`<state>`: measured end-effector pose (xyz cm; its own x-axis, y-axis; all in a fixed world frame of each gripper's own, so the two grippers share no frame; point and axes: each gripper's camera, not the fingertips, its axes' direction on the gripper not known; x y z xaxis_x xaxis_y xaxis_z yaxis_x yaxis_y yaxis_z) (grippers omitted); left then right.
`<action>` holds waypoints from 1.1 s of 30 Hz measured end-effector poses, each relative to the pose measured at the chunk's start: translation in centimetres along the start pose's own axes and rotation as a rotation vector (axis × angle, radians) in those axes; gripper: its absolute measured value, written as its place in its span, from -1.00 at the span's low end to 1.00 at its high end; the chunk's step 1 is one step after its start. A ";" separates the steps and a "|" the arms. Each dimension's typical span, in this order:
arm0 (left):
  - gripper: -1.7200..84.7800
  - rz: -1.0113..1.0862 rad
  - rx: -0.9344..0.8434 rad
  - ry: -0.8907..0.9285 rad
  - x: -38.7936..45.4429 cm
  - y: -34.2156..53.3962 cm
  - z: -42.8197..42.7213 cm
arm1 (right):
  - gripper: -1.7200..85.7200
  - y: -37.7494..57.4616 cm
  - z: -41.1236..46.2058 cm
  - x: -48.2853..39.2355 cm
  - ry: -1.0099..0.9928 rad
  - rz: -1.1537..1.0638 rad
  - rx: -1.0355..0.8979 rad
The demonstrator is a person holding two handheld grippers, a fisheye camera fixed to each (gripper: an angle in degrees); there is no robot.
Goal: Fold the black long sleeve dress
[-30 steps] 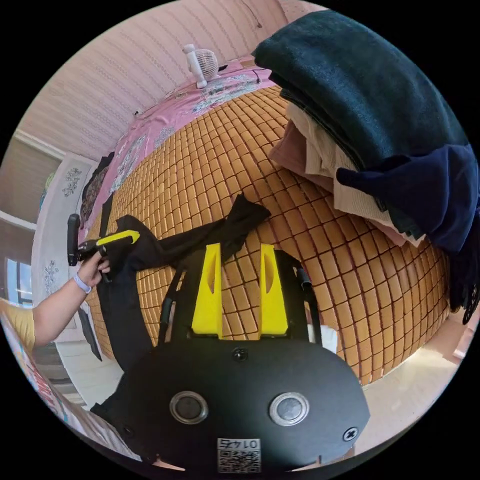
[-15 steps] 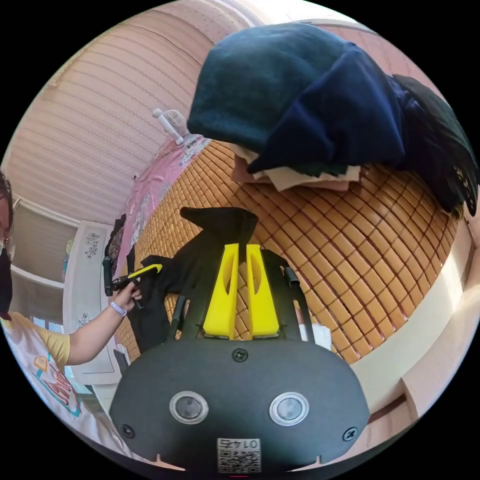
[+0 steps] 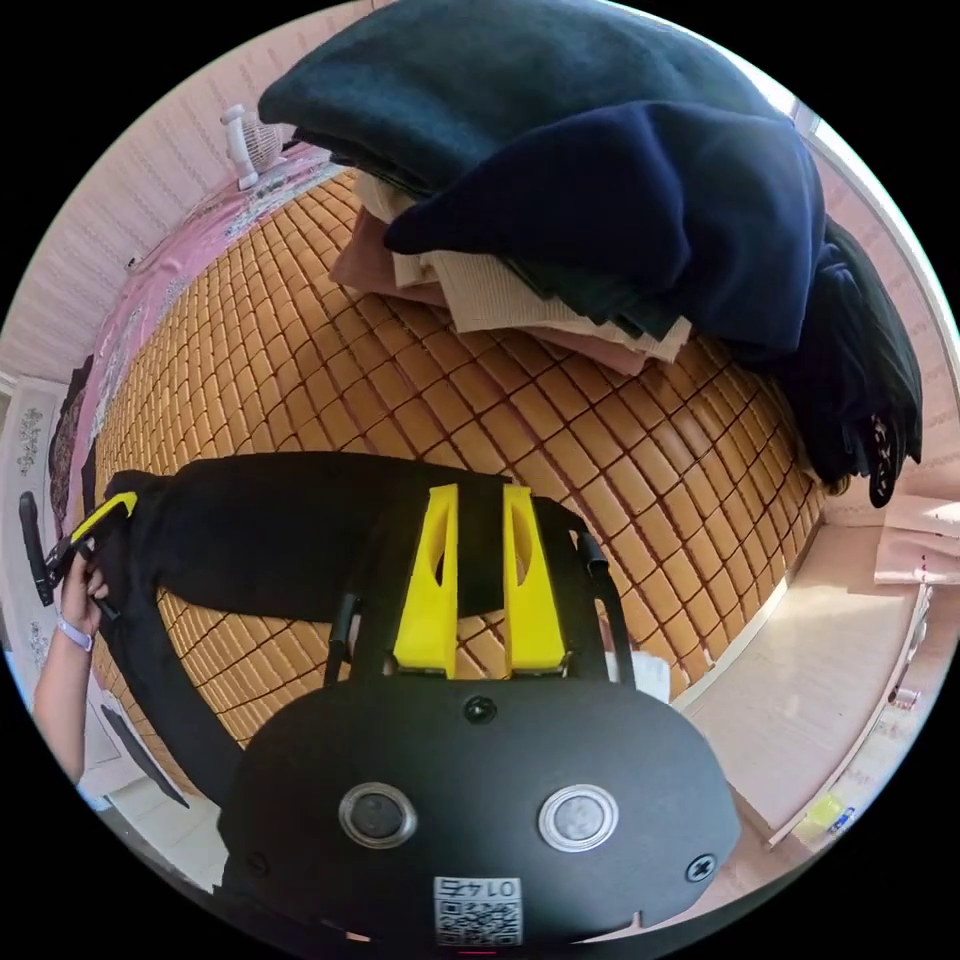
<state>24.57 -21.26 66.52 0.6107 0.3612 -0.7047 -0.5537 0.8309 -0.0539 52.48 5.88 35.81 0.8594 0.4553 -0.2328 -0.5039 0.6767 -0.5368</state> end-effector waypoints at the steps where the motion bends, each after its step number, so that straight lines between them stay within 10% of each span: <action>1: -0.98 -0.014 0.000 0.007 -0.2 -0.2 -0.2 | -0.88 -0.1 0.0 -0.2 0.002 -0.007 -0.002; 20: -0.92 0.054 -0.007 0.159 2.4 -1.0 -6.5 | -0.96 -5.6 1.9 -5.9 0.053 -0.075 -0.014; 33: -0.96 -0.230 0.045 0.011 -1.7 27.8 -25.8 | -0.87 -2.7 -1.7 -21.2 0.013 -0.295 -0.065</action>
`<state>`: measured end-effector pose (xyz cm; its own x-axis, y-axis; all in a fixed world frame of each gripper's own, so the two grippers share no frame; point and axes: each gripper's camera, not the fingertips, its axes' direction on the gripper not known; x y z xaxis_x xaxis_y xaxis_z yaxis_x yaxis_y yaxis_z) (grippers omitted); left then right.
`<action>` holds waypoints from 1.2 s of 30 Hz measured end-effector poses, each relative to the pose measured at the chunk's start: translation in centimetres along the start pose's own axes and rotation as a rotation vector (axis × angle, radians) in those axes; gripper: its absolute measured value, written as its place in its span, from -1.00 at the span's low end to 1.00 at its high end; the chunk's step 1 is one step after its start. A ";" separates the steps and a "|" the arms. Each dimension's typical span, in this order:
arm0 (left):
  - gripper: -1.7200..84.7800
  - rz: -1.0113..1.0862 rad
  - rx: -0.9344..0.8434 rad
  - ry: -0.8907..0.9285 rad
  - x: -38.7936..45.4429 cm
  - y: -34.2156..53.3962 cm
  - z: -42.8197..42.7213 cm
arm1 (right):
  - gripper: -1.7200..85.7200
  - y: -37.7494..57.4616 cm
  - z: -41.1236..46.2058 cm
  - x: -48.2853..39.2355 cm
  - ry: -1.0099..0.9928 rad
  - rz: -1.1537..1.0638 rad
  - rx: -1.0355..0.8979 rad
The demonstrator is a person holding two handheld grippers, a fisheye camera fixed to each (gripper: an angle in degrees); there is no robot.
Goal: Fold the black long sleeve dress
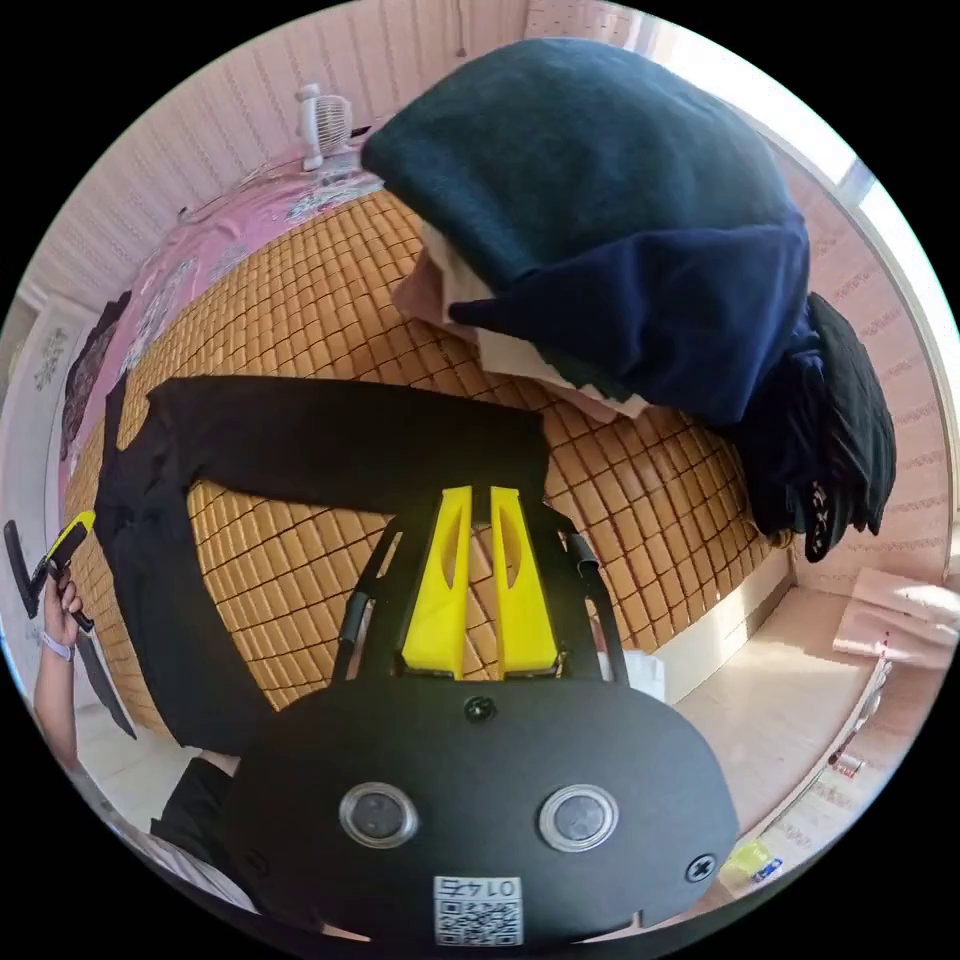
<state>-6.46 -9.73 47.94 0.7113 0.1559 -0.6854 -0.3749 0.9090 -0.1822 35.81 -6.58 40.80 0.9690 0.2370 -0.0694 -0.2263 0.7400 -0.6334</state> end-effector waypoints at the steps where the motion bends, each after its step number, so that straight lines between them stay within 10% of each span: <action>1: -0.97 -0.044 -0.031 -0.046 -0.6 2.7 -0.7 | -0.87 -0.7 0.2 -2.1 -0.021 -0.053 -0.006; 11: -0.98 -0.233 -0.150 -0.141 -2.9 14.2 -2.7 | -0.83 -14.5 2.6 -44.2 -0.434 -0.827 0.033; 18: -0.98 -0.244 -0.077 -0.090 -2.7 17.6 -6.6 | -0.70 -22.3 8.5 -63.7 -0.282 -0.746 -0.021; 25: -0.98 -0.256 -0.014 -0.087 -1.9 20.8 -10.7 | -0.90 -25.5 12.2 -69.9 -0.222 -0.748 -0.150; 32: -0.98 -0.271 0.014 -0.062 -1.4 23.1 -14.3 | -0.94 -21.8 3.0 -73.1 -0.889 -1.481 -0.151; 36: -0.98 -0.297 0.003 -0.003 -1.2 24.5 -16.7 | -0.88 -21.1 0.5 -74.4 -0.944 -1.514 -0.089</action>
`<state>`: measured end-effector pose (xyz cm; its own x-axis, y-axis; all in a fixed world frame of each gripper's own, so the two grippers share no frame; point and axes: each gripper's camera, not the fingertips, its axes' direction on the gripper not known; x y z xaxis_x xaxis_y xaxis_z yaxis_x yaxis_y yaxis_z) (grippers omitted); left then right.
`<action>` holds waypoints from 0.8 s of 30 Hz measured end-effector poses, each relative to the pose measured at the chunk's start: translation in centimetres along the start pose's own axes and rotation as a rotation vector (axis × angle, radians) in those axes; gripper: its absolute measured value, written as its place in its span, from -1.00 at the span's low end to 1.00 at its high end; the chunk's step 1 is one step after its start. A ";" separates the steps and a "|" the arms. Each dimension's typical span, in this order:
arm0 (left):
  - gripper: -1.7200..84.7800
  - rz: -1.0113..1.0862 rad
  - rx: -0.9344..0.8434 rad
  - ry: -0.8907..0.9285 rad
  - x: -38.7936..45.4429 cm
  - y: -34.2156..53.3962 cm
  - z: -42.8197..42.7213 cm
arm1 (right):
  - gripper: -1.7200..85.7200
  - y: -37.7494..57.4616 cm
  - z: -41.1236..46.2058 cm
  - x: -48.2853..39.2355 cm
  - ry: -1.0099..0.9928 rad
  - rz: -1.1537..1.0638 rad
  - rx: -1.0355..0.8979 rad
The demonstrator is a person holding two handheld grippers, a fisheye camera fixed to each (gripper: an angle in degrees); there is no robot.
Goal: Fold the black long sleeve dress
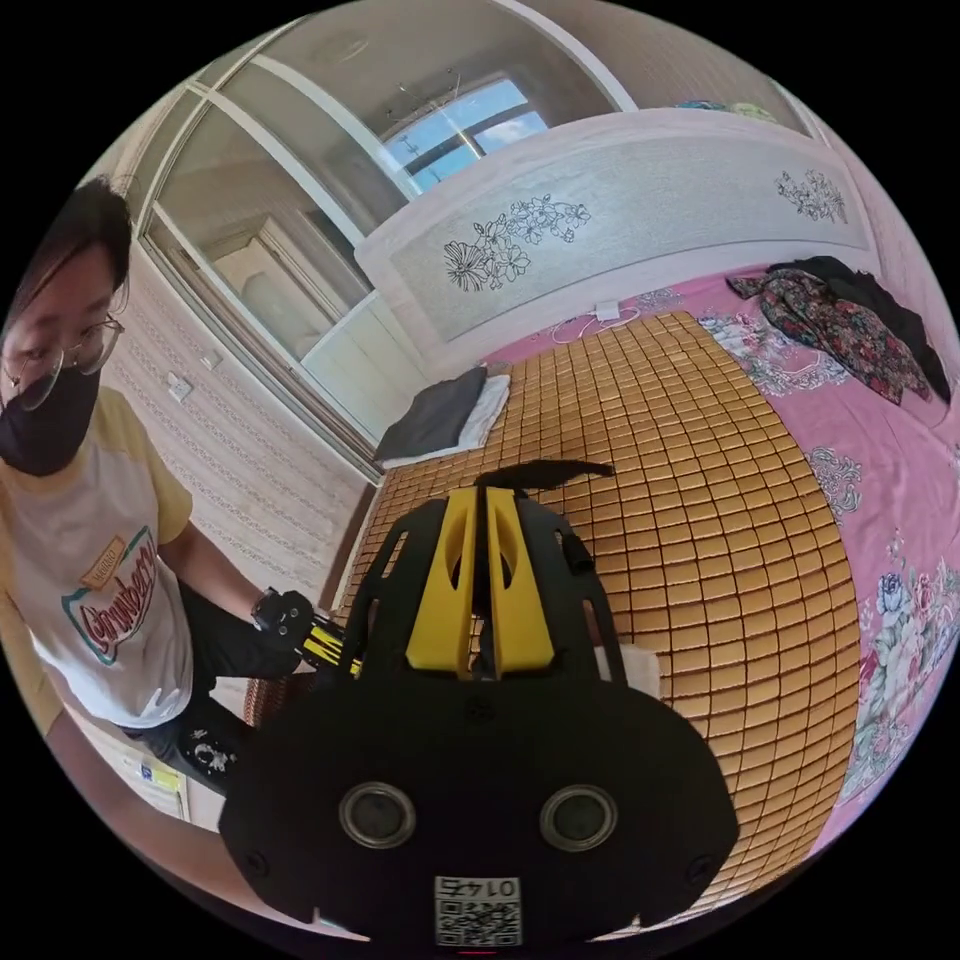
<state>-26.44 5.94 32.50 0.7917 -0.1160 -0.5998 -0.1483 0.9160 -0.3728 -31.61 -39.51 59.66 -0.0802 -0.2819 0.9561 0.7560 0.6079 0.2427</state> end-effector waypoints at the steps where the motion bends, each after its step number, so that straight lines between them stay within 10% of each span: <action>1: -0.98 -0.013 -0.002 0.007 -0.2 0.5 -0.9 | -0.87 -0.2 0.2 0.1 0.022 0.008 -0.015; 24: -0.84 0.031 0.041 -0.281 -14.7 0.1 -14.9 | -0.97 -0.7 15.1 4.2 0.604 0.292 -0.423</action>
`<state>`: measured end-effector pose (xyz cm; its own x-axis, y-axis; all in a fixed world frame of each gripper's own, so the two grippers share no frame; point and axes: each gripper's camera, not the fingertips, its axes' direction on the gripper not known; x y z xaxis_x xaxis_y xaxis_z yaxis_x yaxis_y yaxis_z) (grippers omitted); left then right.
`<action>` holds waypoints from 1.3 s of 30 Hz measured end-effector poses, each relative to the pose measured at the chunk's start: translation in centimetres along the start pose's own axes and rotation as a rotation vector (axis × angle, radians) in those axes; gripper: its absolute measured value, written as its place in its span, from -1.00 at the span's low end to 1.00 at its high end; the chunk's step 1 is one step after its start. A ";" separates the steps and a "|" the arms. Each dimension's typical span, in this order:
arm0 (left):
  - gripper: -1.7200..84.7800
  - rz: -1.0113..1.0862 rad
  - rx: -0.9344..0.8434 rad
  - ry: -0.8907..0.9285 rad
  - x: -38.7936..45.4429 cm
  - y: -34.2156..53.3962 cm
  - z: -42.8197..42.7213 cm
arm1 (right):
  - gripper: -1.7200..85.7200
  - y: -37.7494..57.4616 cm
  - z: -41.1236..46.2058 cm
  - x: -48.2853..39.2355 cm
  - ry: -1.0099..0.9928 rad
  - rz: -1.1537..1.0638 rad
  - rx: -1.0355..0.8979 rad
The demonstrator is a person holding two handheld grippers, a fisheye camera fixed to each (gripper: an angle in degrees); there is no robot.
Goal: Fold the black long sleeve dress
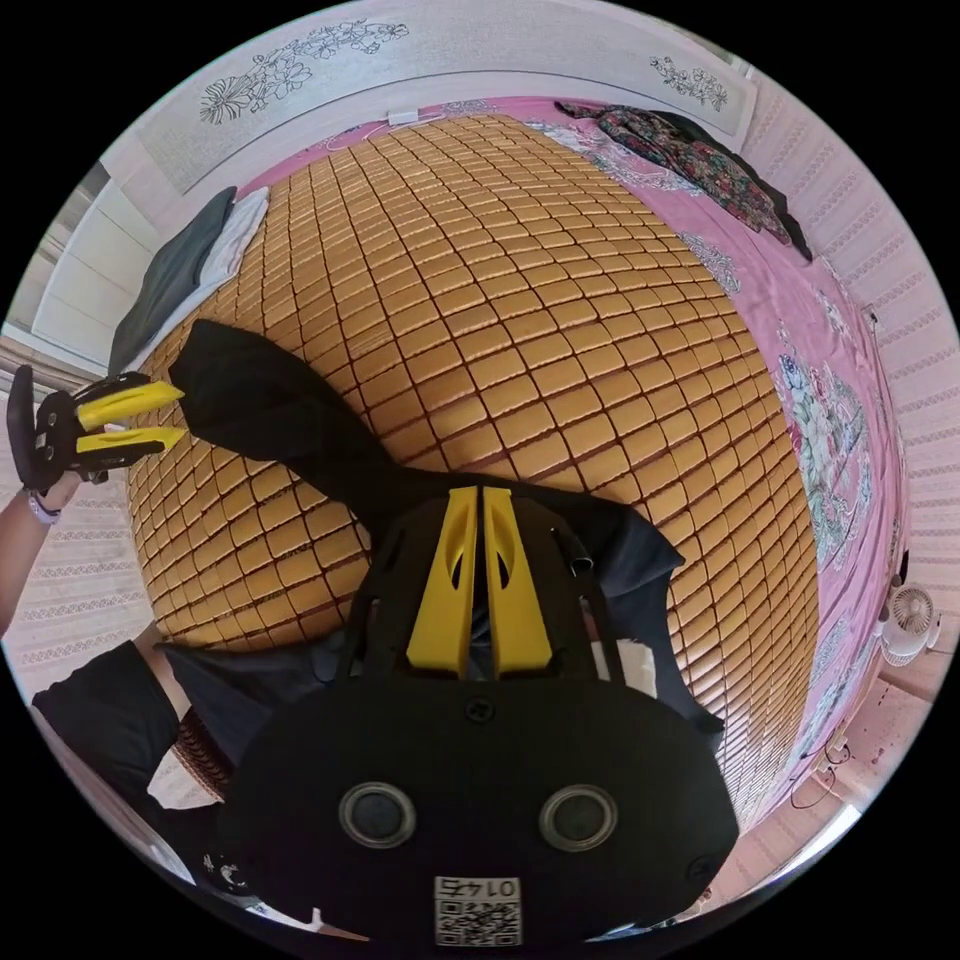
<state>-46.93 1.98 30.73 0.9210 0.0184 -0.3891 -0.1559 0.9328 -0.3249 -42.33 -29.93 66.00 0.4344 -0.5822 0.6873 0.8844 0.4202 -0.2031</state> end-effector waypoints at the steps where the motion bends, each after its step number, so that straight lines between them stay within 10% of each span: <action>1: -0.93 -0.004 -0.014 0.022 -0.2 -0.2 -0.3 | -0.97 0.0 -0.2 0.2 -0.007 0.006 0.012; 15: -0.98 -0.045 -0.004 0.355 -2.7 4.6 -16.0 | -0.98 1.4 -3.4 5.5 -0.202 0.152 0.249; 24: -0.98 -0.313 0.069 -0.037 -11.0 6.9 -15.3 | -0.98 -0.7 -0.2 4.0 -0.222 0.167 0.179; 39: -0.83 -0.623 -0.044 0.163 -6.7 6.7 -9.9 | -0.98 -0.9 2.0 3.2 -0.147 0.216 0.098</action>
<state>-57.69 4.56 22.59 0.7781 -0.5801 -0.2409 0.3728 0.7351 -0.5662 -42.04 -30.75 69.77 0.5755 -0.3676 0.7306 0.7500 0.5935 -0.2921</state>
